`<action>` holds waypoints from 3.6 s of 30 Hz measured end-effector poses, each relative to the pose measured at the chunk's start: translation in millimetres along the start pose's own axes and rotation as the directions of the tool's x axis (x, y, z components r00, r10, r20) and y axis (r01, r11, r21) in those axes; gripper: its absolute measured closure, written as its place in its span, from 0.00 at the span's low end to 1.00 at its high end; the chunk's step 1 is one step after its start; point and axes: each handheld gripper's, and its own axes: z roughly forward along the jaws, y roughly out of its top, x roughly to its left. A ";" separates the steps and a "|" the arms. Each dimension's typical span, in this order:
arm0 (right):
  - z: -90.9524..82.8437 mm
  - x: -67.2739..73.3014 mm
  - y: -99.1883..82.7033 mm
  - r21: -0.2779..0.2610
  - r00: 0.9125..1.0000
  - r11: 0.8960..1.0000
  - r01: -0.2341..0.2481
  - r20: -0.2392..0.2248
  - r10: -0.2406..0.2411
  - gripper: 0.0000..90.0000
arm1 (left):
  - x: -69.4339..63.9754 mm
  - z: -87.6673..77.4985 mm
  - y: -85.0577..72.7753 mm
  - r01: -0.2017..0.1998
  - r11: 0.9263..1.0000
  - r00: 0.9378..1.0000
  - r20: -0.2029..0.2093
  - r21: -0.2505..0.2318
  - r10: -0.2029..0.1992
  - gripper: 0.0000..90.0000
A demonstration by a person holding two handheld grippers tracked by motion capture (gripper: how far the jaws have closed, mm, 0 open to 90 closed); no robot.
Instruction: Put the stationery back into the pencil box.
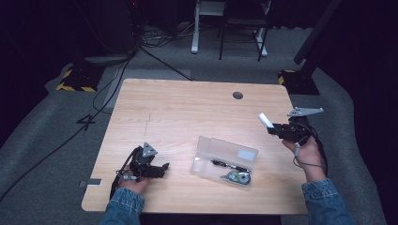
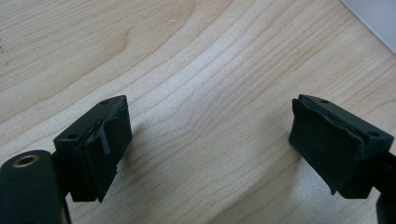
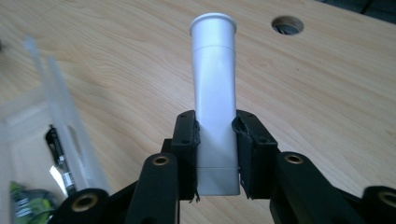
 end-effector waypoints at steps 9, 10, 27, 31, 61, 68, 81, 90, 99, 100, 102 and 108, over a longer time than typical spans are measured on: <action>-20.6 47.5 16.5 -0.045 0.986 0.989 0.140 -0.088 -0.144 0.79 | -1.1 5.8 6.0 -0.003 1.000 1.000 0.008 0.001 0.003 0.14; -21.7 52.0 17.6 -0.048 0.983 0.988 0.149 -0.099 -0.153 0.79 | -1.2 6.2 6.4 -0.003 1.000 1.000 0.010 0.000 0.003 0.14; 10.5 125.9 21.5 0.016 0.903 0.944 0.331 -0.297 -0.311 0.79 | -1.8 7.5 8.0 -0.007 1.000 1.000 0.013 0.003 0.007 0.14; 18.7 135.9 19.4 0.023 0.884 0.934 0.357 -0.330 -0.330 0.79 | -1.7 7.5 8.1 -0.008 1.000 1.000 0.011 0.002 0.008 0.14; 87.3 156.3 -9.3 0.258 0.849 0.843 0.472 -0.391 -0.355 0.79 | -1.6 7.4 8.1 -0.009 1.000 1.000 0.009 0.002 0.009 0.14; 94.2 153.9 -11.9 0.268 0.854 0.844 0.465 -0.388 -0.347 0.79 | -1.8 7.5 8.0 -0.007 1.000 1.000 0.012 0.003 0.007 0.14; 105.5 145.0 -17.2 0.273 0.871 0.867 0.418 -0.392 -0.297 0.79 | -1.7 7.5 8.1 -0.008 1.000 1.000 0.011 0.002 0.008 0.14; 111.2 141.6 -19.7 0.257 0.875 0.875 0.411 -0.382 -0.299 0.79 | -1.7 7.5 8.1 -0.008 1.000 1.000 0.011 0.002 0.008 0.14; 111.9 143.9 -21.9 0.249 0.879 0.877 0.412 -0.362 -0.310 0.78 | -1.7 7.5 8.1 -0.008 1.000 1.000 0.011 0.003 0.008 0.14; 111.5 144.6 -22.2 0.248 0.879 0.875 0.415 -0.358 -0.315 0.78 | -1.7 7.5 8.0 -0.007 1.000 1.000 0.011 0.002 0.007 0.14; 111.1 145.9 -22.9 0.245 0.879 0.874 0.421 -0.348 -0.326 0.78 | -1.6 7.4 8.1 -0.009 1.000 1.000 0.009 0.002 0.009 0.14; 110.3 146.4 -23.2 0.248 0.881 0.874 0.418 -0.344 -0.324 0.75 | -1.6 7.4 8.1 -0.010 1.000 1.000 0.009 0.002 0.010 0.14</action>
